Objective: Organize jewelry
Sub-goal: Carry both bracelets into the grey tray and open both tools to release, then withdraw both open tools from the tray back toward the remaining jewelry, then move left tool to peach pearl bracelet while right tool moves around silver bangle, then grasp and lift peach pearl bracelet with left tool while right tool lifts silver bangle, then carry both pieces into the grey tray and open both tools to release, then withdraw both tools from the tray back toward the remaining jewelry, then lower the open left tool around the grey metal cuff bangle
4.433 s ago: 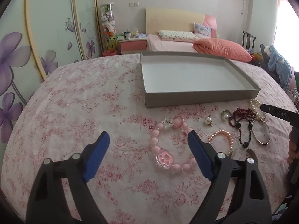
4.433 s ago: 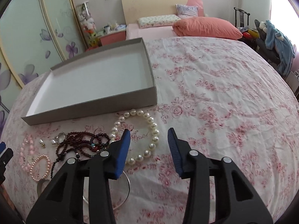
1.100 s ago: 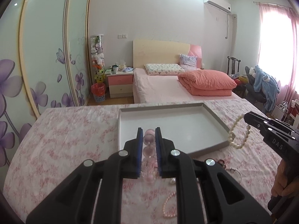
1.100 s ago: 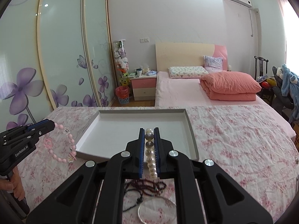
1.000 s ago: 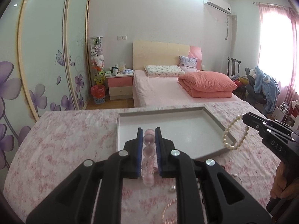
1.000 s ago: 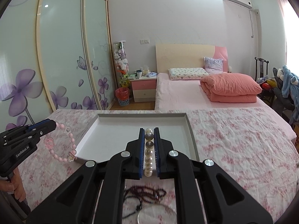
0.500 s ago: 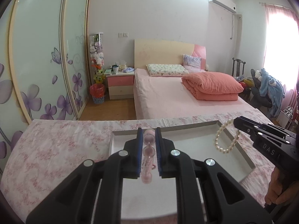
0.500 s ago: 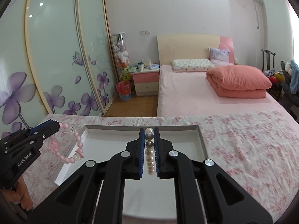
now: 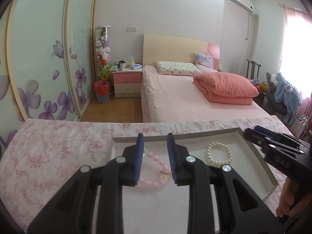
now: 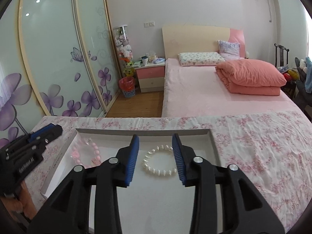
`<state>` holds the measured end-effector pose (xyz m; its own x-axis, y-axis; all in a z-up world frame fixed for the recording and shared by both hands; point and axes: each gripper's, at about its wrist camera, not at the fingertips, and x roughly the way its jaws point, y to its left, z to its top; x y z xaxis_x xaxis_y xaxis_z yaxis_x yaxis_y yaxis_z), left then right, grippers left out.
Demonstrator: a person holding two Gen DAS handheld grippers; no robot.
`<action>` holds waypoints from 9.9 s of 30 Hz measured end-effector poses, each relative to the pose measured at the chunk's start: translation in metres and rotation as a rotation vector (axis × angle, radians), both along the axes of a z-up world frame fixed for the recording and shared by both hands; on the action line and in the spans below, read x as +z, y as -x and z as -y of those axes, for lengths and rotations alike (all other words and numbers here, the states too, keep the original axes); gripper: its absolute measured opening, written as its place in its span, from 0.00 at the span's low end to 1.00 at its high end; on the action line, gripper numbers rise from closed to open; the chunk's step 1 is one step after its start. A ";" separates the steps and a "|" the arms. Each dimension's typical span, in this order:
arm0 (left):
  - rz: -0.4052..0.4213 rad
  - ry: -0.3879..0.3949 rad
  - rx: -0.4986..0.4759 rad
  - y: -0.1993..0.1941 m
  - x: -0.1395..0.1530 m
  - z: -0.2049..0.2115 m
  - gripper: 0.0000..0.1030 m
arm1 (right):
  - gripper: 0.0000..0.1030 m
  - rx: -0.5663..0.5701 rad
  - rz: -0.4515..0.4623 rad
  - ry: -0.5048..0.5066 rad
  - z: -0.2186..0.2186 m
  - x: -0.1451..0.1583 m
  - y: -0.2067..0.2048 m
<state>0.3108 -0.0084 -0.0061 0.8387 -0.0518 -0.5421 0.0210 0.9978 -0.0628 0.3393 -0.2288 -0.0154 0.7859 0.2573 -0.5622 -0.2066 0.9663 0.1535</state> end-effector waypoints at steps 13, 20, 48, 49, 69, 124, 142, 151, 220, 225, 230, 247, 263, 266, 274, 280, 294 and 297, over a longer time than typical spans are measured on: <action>0.007 -0.006 0.024 0.054 0.006 -0.018 0.27 | 0.36 0.016 0.063 0.032 0.009 0.013 0.057; -0.016 -0.006 -0.019 0.106 -0.007 -0.015 0.31 | 0.36 0.027 0.060 0.041 0.021 0.007 0.104; -0.183 -0.031 -0.174 0.190 -0.066 0.007 0.45 | 0.81 0.091 -0.241 0.171 0.019 -0.079 0.188; -0.184 -0.032 -0.175 0.190 -0.066 0.007 0.45 | 0.81 0.089 -0.249 0.179 0.016 -0.080 0.186; -0.247 -0.080 -0.238 0.184 -0.081 0.024 0.46 | 0.72 -0.083 -0.277 0.162 0.045 -0.082 0.164; -0.325 -0.095 0.002 0.152 -0.091 -0.031 0.07 | 0.72 -0.079 -0.278 0.163 0.042 -0.082 0.162; -0.325 -0.090 0.001 0.152 -0.091 -0.032 0.07 | 0.72 -0.080 -0.278 0.161 0.043 -0.082 0.162; -0.287 -0.031 -0.006 0.160 -0.083 -0.037 0.07 | 0.72 -0.077 -0.229 0.108 0.044 -0.072 0.169; 0.033 0.099 -0.068 0.072 0.012 0.007 0.07 | 0.72 -0.057 0.177 0.044 -0.005 0.008 0.076; 0.007 0.097 -0.065 0.057 0.000 0.008 0.07 | 0.72 -0.051 0.106 0.030 -0.008 -0.007 0.057; -0.021 0.098 -0.066 0.045 -0.013 0.006 0.07 | 0.72 -0.038 0.063 0.031 -0.013 -0.017 0.047; -0.092 0.139 -0.041 0.029 -0.035 -0.004 0.11 | 0.78 -0.051 0.021 0.027 -0.010 -0.027 0.040; -0.088 0.167 -0.060 0.077 -0.021 -0.004 0.20 | 0.78 -0.056 0.037 0.027 0.006 -0.017 0.083; -0.095 0.171 -0.077 0.094 -0.022 0.002 0.22 | 0.78 -0.050 0.030 0.036 0.012 -0.018 0.102; -0.135 0.193 -0.119 0.137 -0.036 0.015 0.26 | 0.78 -0.059 -0.017 0.051 0.029 -0.030 0.154; -0.157 0.188 -0.141 0.159 -0.046 0.026 0.27 | 0.78 -0.102 -0.068 0.026 0.054 -0.043 0.187; -0.244 0.124 -0.239 0.192 -0.072 0.060 0.48 | 0.78 -0.180 -0.162 0.021 0.081 -0.074 0.215; -0.260 0.093 -0.265 0.196 -0.076 0.071 0.56 | 0.78 -0.182 -0.173 0.016 0.082 -0.077 0.215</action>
<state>0.1145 -0.0794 -0.0821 0.6250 -0.3074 -0.7176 0.2488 0.9497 -0.1902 0.1244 -0.3107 -0.0921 0.7102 0.1101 -0.6954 -0.0007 0.9878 0.1556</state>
